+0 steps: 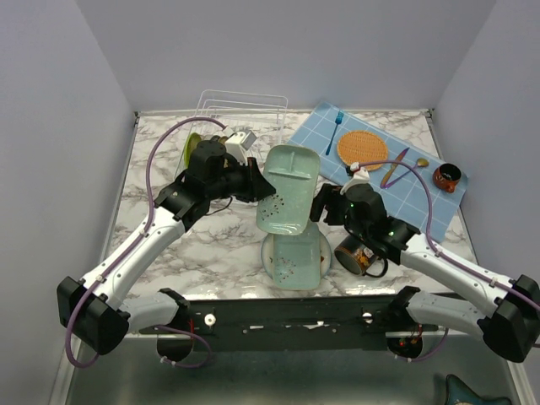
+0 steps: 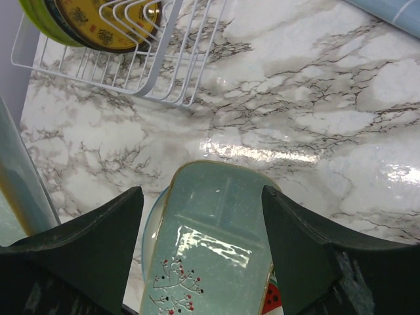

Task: Load the plates into the dish rack
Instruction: Insert the plate into the dish rack.

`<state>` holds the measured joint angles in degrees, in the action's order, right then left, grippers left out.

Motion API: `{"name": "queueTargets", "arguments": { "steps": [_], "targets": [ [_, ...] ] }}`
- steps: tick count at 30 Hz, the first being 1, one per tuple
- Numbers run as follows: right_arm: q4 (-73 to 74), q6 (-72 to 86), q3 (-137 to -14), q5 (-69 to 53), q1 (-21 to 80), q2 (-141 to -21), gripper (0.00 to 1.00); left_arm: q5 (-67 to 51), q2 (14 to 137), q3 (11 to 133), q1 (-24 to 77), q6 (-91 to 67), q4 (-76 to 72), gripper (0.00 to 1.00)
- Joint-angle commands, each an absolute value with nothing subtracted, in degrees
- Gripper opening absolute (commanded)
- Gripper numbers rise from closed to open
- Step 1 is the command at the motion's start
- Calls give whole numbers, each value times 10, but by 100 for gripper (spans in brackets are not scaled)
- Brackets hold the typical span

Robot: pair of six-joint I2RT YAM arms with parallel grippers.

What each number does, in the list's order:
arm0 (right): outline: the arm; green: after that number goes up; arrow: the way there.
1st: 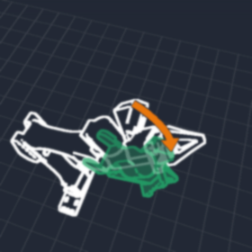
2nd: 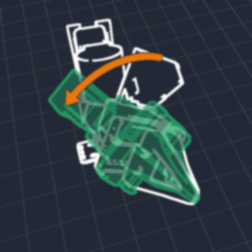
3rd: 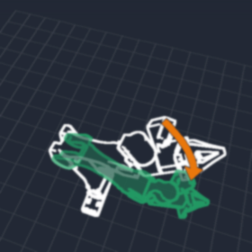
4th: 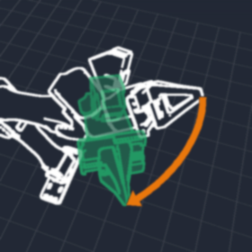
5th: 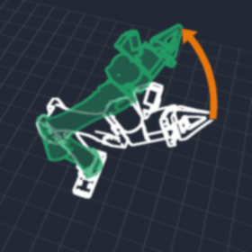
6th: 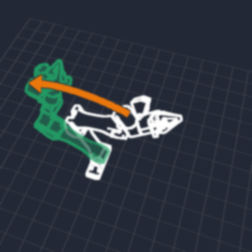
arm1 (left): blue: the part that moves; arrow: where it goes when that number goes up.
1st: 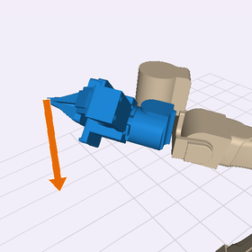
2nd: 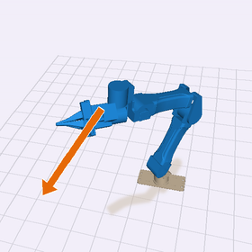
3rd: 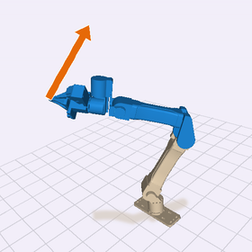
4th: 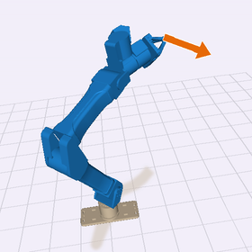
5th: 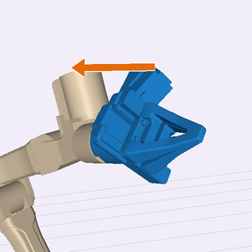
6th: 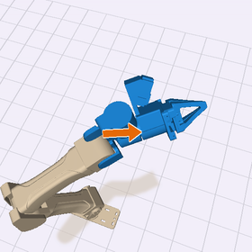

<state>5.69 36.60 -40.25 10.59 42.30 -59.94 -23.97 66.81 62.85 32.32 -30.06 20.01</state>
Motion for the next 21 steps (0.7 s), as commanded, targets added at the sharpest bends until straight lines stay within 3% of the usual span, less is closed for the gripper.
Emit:
{"name": "queueTargets", "arguments": {
  "steps": [1,12,21],
  "targets": [
    [15,390,-407,74,439,-606,81,-278,660,638,330,-328,103,0],
    [42,389,-403,106,441,-589,82,-266,661,641,330,-320,115,0],
    [211,401,-411,341,441,-486,89,-222,659,655,330,-285,163,0]
  ]
}}
